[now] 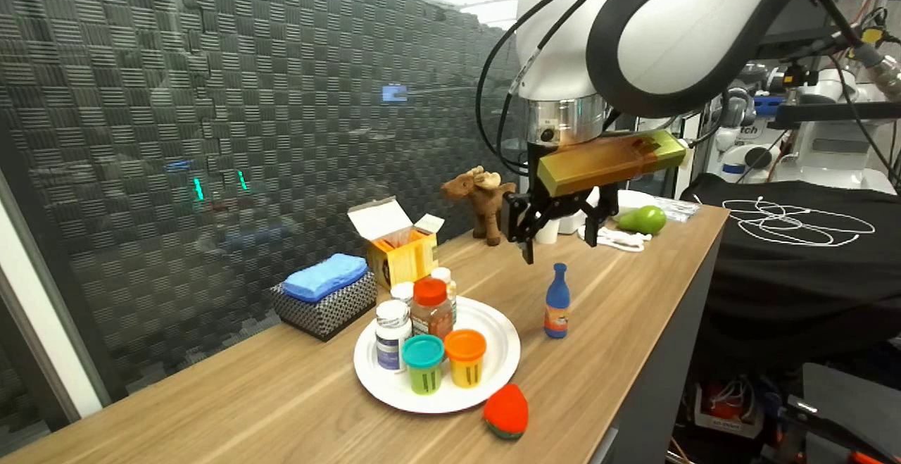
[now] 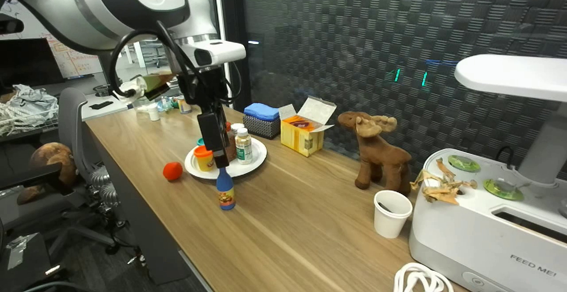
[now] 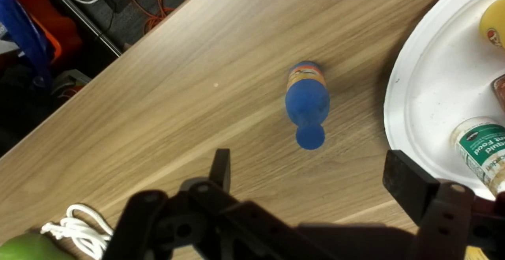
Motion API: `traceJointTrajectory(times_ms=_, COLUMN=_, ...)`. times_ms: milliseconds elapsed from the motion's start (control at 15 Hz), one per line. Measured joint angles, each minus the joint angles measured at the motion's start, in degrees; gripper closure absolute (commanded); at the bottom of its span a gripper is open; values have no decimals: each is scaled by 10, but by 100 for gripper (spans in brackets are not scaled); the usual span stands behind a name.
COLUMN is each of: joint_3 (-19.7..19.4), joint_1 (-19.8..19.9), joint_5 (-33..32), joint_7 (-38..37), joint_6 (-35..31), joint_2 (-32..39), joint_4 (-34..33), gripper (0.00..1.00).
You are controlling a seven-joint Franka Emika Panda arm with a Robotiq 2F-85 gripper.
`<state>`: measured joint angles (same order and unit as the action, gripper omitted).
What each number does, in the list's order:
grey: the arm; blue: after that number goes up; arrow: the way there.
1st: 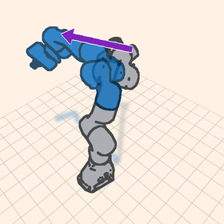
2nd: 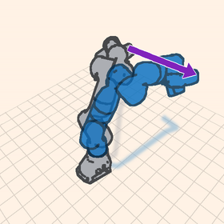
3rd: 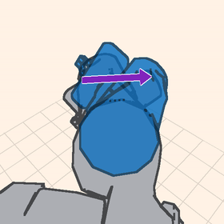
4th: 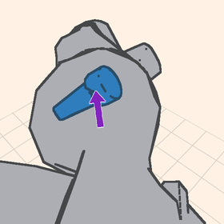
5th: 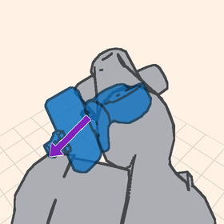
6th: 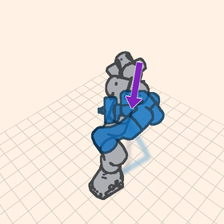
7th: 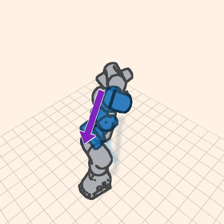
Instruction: Put the bottles and the red object on the plate
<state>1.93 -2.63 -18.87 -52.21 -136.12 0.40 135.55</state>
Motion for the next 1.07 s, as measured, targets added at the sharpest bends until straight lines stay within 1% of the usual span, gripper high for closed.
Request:
traceJointTrajectory(times_ms=667, joint_3=0, joint_1=3, joint_5=45, joint_7=0, joint_6=-3, joint_2=22, joint_4=0, gripper=0)
traceJointTrajectory(times_ms=733, joint_3=-1, joint_1=3, joint_5=50, joint_7=0, joint_6=-4, joint_2=23, joint_4=0, gripper=24)
traceJointTrajectory(times_ms=800, joint_3=-2, joint_1=4, joint_5=55, joint_7=0, joint_6=-5, joint_2=24, joint_4=0, gripper=27)
traceJointTrajectory(times_ms=867, joint_3=-4, joint_1=4, joint_5=59, joint_7=0, joint_6=-7, joint_2=24, joint_4=0, gripper=34)
traceJointTrajectory(times_ms=933, joint_3=-6, joint_1=4, joint_5=61, joint_7=0, joint_6=-10, joint_2=24, joint_4=0, gripper=44)
traceJointTrajectory(times_ms=1067, joint_3=-10, joint_1=5, joint_5=63, joint_7=-1, joint_6=-19, joint_2=24, joint_4=0, gripper=58)
